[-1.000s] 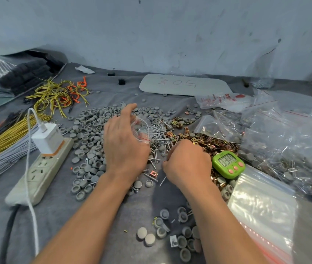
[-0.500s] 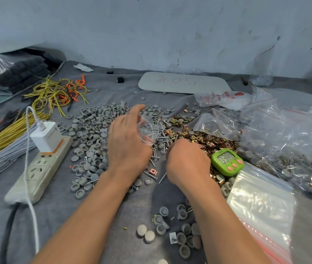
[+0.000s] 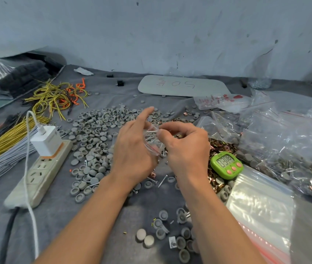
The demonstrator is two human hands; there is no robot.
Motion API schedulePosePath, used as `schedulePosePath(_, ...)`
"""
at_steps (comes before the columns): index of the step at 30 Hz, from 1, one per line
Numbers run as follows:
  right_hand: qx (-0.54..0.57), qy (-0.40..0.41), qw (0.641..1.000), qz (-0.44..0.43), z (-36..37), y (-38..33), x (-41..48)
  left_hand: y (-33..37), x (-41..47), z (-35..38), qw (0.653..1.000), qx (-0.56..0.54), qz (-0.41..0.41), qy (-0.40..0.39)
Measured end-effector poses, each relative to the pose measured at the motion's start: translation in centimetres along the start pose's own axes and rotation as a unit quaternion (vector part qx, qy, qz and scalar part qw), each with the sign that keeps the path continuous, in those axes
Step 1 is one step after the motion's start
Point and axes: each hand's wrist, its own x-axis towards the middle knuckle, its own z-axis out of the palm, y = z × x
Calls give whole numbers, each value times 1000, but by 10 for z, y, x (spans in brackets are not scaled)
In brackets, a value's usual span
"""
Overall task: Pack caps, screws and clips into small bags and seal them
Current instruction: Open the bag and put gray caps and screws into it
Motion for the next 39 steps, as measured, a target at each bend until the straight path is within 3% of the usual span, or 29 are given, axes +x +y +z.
schedulePosePath(6, -156, -22, 984, -83, -2, -3, -4, 6, -1, -2, 1000, -12, 0, -2)
schedulePosePath(11, -184, 0, 979, -91, -5, -3, -5, 6, -1, -3, 999, -23, -46, 4)
schedulePosePath(15, -289, -35, 950, -114, -4, 0, -4, 5, -2, 0, 1000, 1, -21, -7)
schedulePosePath(20, -188, -85, 976, -73, 3, 3, -5, 3, -1, 1, 1000, 24, -16, -10)
schedulePosePath(22, -119, -58, 990, -44, -1, 0, -3, 3, 0, 1, 999, 28, -42, 2)
schedulePosePath(24, -143, -23, 989, -44, -8, -1, 0, 3, 1, 1, 997, 21, -70, 23)
schedulePosePath(27, -272, -87, 958, -23, -17, -1, 0, 0, 4, 2, 991, 21, -119, 63)
schedulePosePath(31, -427, -292, 856, 10, -22, 2, -7, -3, 6, 3, 983, 32, -157, 92)
schedulePosePath(39, -474, -346, 810, 1, -29, 0, -9, -3, 5, 4, 988, 43, -132, 65)
